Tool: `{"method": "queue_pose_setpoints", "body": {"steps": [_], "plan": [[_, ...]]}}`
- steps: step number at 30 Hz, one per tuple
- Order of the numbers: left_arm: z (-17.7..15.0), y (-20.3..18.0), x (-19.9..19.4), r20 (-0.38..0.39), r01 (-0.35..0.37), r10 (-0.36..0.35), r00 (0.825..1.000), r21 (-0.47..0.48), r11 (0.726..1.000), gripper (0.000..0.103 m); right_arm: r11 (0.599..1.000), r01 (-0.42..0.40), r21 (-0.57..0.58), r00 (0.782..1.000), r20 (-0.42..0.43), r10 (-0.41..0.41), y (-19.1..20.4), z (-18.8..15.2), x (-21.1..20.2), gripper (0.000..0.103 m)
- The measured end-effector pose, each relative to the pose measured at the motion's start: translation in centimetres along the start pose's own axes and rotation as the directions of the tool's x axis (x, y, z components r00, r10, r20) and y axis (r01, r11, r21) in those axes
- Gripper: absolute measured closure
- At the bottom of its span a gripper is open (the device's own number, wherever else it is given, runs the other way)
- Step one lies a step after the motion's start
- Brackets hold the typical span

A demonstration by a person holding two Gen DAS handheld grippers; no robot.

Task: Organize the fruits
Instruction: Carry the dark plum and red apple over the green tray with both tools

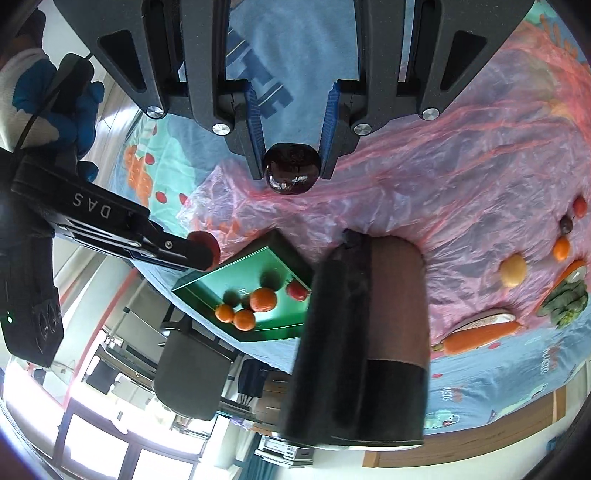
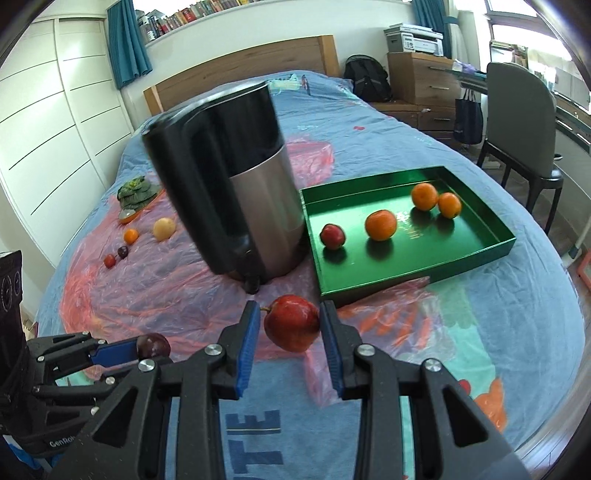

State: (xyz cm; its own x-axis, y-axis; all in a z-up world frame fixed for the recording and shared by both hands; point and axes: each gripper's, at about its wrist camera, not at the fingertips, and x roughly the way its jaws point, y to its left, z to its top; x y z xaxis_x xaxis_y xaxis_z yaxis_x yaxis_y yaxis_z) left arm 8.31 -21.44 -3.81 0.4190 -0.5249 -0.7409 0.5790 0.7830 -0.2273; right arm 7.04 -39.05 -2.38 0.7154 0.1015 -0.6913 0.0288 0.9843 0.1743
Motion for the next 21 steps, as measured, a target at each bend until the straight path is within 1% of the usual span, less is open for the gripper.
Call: {"method": "queue_pose_setpoints", "body": {"steps": [6, 10, 13, 16, 21], "plan": [[3.9, -3.4, 3.4, 0.009, 0.034, -0.034, 0.999, 0.048, 0.998, 0.078, 0.999, 0.033, 0.036, 0.998, 0.051, -0.035, -4.8, 2.5, 0.6, 0.073], [7.0, -5.0, 6.1, 0.025, 0.030, -0.032, 0.999, 0.081, 0.996, 0.078, 0.997, 0.051, 0.060, 0.996, 0.073, -0.055, -7.6, 4.1, 2.1, 0.073], [9.1, -5.6, 8.5, 0.021, 0.018, -0.020, 1.000, 0.096, 0.995, 0.078, 0.995, 0.062, 0.075, 0.994, 0.083, -0.068, -9.4, 5.0, 3.7, 0.073], [10.3, -5.9, 10.9, 0.007, 0.005, -0.006, 1.000, 0.112, 0.994, 0.078, 0.993, 0.078, 0.092, 0.993, 0.081, -0.086, -11.2, 5.6, 5.6, 0.073], [11.0, -5.9, 14.6, -0.028, -0.006, 0.010, 1.000, 0.129, 0.992, 0.078, 0.987, 0.099, 0.125, 0.992, 0.065, -0.107, -13.6, 6.1, 8.8, 0.073]]}}
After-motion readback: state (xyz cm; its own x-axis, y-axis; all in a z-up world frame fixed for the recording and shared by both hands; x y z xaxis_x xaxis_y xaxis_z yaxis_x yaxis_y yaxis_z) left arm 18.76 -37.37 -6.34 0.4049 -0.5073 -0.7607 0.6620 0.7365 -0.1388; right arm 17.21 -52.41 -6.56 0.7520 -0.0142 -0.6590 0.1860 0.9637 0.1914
